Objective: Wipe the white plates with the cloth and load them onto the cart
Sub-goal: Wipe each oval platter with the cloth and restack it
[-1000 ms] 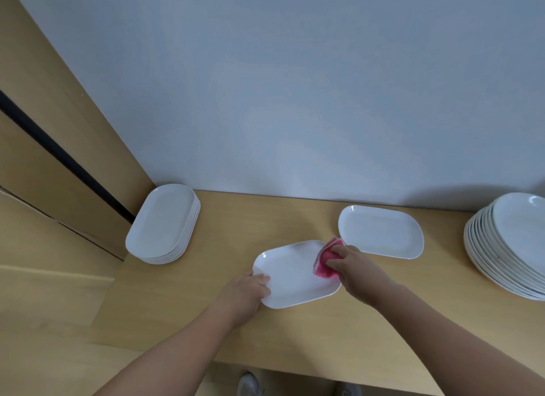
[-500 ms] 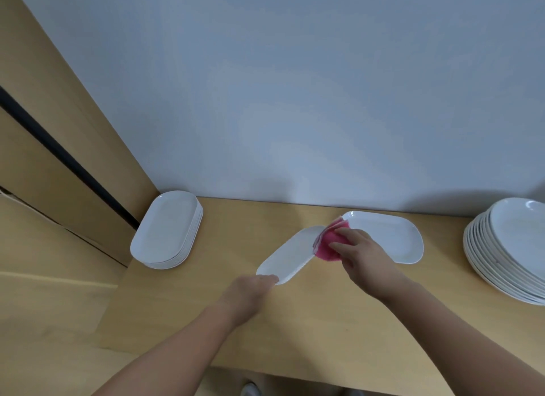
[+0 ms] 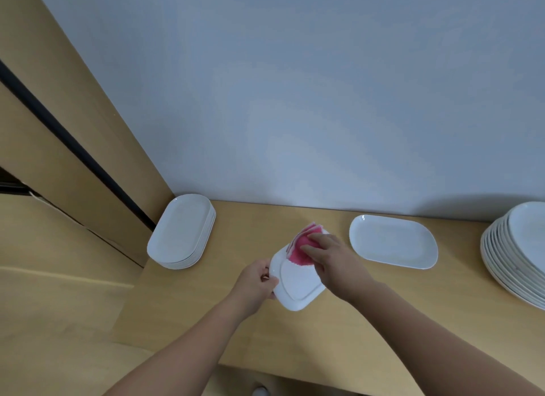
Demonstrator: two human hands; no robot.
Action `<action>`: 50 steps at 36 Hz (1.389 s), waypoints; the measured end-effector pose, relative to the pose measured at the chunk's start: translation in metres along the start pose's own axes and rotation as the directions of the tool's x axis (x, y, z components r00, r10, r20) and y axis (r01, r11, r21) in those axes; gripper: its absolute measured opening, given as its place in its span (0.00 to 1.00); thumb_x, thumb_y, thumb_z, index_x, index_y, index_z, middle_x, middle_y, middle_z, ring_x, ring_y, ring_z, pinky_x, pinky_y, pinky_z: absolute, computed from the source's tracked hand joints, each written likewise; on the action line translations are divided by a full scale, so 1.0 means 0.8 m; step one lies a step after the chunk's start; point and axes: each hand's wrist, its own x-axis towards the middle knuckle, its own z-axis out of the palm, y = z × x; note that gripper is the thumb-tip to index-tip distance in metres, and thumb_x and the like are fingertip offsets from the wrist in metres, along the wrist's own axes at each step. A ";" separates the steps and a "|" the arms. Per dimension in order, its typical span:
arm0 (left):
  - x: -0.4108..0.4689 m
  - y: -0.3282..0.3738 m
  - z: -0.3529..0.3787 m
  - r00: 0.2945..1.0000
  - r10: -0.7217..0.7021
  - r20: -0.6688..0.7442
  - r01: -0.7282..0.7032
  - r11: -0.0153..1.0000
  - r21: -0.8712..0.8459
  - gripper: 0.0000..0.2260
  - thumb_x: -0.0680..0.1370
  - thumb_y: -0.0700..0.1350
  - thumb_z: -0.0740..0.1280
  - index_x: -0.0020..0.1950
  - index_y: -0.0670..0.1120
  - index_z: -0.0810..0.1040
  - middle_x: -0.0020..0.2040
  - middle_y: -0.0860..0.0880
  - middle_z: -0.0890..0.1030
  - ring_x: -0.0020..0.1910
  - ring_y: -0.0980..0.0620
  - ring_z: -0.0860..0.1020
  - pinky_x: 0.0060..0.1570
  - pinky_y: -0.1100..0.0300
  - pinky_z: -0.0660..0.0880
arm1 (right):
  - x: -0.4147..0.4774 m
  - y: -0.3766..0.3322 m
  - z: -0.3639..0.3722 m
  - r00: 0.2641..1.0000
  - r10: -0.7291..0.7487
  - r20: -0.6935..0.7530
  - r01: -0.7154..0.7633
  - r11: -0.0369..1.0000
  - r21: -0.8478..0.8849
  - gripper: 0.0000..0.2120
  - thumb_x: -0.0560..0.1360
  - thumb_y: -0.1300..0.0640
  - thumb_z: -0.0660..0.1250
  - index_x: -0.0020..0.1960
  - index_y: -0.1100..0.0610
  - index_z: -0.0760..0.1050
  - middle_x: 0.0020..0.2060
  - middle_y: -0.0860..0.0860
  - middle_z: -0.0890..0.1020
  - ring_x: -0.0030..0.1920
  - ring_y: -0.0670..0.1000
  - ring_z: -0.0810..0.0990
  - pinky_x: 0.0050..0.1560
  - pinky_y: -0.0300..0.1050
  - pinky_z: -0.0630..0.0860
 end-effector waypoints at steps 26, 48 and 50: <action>0.003 0.004 0.007 0.987 -0.141 0.081 0.156 0.961 -0.230 0.12 0.80 0.33 0.61 0.57 0.42 0.80 0.45 0.46 0.86 0.43 0.50 0.84 0.37 0.60 0.79 | -0.015 -0.010 0.070 0.950 -0.140 0.280 0.156 0.987 -0.037 0.23 0.73 0.57 0.63 0.67 0.44 0.72 0.71 0.41 0.67 0.73 0.57 0.58 0.67 0.54 0.58; 0.019 0.009 0.014 0.974 -0.226 -0.022 0.217 0.955 -0.203 0.07 0.79 0.34 0.65 0.55 0.37 0.79 0.50 0.38 0.84 0.45 0.44 0.84 0.45 0.49 0.82 | -0.064 -0.009 0.069 0.990 -0.101 0.102 0.116 0.981 -0.154 0.27 0.61 0.55 0.80 0.60 0.47 0.80 0.60 0.48 0.81 0.60 0.53 0.80 0.58 0.58 0.76; 0.020 0.007 0.013 0.969 -0.244 -0.033 0.233 0.951 -0.203 0.06 0.79 0.34 0.65 0.54 0.38 0.79 0.49 0.39 0.84 0.42 0.47 0.84 0.39 0.53 0.82 | -0.071 0.000 0.074 0.990 -0.089 0.108 0.107 0.979 -0.173 0.28 0.59 0.56 0.81 0.58 0.49 0.81 0.59 0.49 0.82 0.58 0.54 0.81 0.58 0.54 0.77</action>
